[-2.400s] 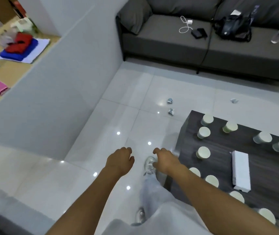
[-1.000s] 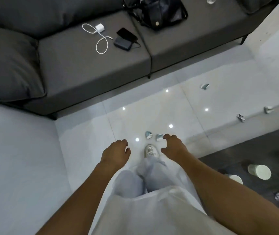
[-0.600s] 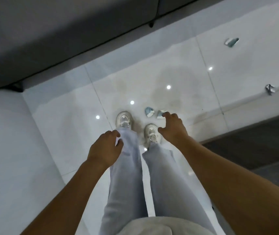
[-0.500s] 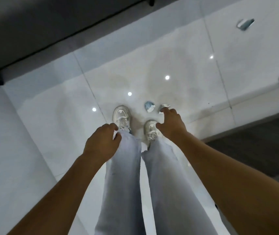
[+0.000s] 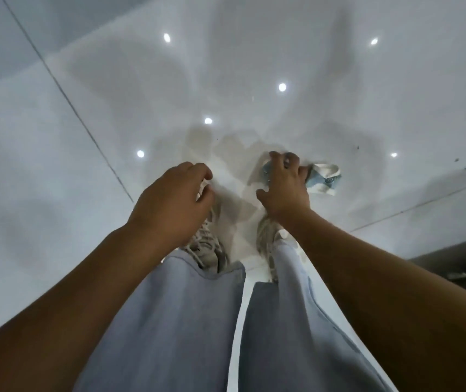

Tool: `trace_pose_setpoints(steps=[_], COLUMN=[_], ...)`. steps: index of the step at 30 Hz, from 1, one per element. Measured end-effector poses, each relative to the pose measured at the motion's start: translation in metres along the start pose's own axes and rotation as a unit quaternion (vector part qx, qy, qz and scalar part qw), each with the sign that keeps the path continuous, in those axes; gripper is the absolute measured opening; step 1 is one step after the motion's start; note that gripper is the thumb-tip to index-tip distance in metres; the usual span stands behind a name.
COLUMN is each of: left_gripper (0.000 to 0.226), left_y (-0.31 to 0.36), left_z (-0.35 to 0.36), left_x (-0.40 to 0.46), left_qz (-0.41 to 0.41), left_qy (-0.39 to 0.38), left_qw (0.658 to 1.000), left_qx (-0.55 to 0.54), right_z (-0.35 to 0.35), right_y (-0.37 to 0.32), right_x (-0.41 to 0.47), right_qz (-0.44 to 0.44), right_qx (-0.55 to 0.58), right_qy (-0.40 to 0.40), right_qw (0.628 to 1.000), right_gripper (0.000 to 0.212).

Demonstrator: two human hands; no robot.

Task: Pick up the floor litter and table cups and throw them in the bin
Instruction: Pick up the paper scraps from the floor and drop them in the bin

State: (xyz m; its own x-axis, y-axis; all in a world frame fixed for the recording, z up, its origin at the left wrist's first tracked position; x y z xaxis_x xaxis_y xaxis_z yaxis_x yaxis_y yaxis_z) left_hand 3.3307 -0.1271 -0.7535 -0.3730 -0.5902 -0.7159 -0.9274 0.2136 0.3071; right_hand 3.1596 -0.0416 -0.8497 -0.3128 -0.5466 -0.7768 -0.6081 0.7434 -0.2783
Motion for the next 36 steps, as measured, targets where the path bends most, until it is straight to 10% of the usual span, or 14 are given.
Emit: trace_pose_setpoints(steps=[25, 36], left_gripper=[0.029, 0.029], left_y=[0.086, 0.062], left_z=[-0.063, -0.04], left_x=[-0.03, 0.028], left_qz=[-0.09, -0.044], left_qy=[-0.053, 0.035], left_qw=[0.968, 0.989], left_qx=[-0.228, -0.139], right_z=[-0.103, -0.091], right_y=[-0.077, 0.027], right_x=[-0.135, -0.028], right_qz=[-0.14, 0.077], right_qx=[0.139, -0.001], right_qy=[0.033, 0.053], right_qw=[0.98, 0.996], right_gripper=[0.079, 0.075])
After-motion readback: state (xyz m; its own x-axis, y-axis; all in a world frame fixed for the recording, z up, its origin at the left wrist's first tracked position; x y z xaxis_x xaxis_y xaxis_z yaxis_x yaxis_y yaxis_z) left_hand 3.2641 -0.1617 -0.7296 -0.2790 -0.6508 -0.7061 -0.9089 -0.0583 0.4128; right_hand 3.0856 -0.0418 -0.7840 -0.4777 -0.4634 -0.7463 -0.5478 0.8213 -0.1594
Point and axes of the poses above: each hand's wrist, its own x-axis towards the middle knuckle, its own z-axis out of the palm, y = z × x, the point moved 2 cm from there along x, towards the middle knuckle, and after that the axes turned 9 degrees about x, right-handed, at the moved point
